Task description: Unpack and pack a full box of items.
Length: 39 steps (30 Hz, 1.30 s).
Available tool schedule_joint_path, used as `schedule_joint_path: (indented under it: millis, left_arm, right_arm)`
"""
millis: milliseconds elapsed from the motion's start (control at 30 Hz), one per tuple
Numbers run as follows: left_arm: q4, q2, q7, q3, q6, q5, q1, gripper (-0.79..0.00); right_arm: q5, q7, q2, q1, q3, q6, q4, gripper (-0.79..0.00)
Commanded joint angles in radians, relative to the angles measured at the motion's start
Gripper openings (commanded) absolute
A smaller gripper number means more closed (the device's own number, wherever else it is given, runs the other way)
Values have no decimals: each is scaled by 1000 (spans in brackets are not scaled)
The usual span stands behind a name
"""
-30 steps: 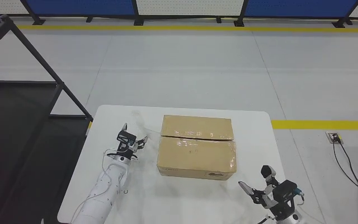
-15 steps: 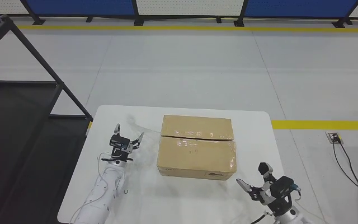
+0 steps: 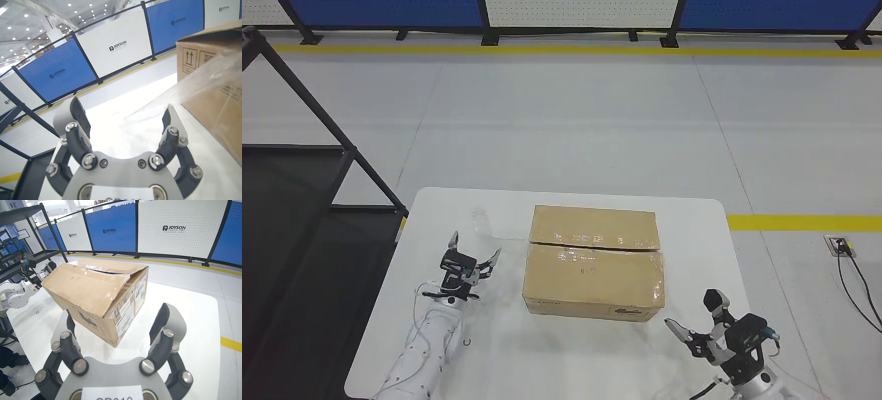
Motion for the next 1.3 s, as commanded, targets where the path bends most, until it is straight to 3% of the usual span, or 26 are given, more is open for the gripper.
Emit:
schedule_joint_path:
  millis: [0,667,900,1267]
  left_arm:
    - [16,-5,-22,11,-24,-7,-10,0]
    - [269,-86,-40,107,-43,-105,-172,0]
    - [322,-110,-10,113,34,-143,-202,0]
    - [328,-100,128,63,102,-189,-206,0]
  right_arm:
    - [-1,0,0,-4,1,2,-2,0]
    - [-2,1,2,-40,16,22,-30,0]
    - [-4,3,2,-40,14,23,-33,0]
    - [-3,10,2,-29,7,20,-32,0]
